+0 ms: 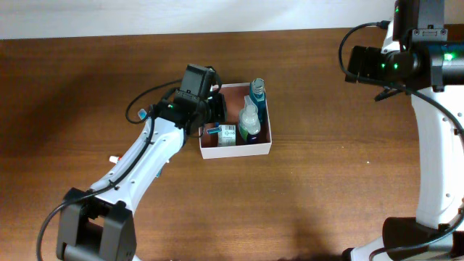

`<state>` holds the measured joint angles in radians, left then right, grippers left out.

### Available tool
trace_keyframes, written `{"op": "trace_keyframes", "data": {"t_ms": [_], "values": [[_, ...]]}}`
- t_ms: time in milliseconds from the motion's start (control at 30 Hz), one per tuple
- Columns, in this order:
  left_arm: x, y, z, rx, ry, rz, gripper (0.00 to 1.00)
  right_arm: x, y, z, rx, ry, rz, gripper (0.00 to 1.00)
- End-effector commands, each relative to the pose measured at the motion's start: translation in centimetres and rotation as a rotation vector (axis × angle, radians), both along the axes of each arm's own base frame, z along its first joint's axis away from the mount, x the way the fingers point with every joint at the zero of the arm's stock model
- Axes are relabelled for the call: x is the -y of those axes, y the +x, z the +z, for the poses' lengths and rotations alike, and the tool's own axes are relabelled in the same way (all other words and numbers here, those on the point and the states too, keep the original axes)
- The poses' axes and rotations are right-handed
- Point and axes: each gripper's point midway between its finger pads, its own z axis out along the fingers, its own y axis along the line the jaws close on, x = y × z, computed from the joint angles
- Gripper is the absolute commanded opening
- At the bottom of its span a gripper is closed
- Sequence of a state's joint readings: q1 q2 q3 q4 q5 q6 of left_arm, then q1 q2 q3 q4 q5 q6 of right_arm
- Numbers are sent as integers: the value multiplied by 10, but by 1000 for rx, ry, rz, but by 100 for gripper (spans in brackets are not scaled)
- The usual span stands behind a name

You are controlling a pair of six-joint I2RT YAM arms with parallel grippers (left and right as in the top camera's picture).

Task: Pack container
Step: 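Lift the razor with the left gripper and lower it into the box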

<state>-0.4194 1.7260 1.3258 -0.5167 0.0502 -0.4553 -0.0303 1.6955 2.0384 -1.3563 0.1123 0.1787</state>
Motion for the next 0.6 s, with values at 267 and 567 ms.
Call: {"op": "trace_keyframes", "data": {"t_ms": [267,567], "values": [[-1,6,-23,-33,14,37,1,4,1,1,2,-13,-6,99],[0,11,-49,-71,32,38,1,4,1,1,2,-13,-6,99]]}}
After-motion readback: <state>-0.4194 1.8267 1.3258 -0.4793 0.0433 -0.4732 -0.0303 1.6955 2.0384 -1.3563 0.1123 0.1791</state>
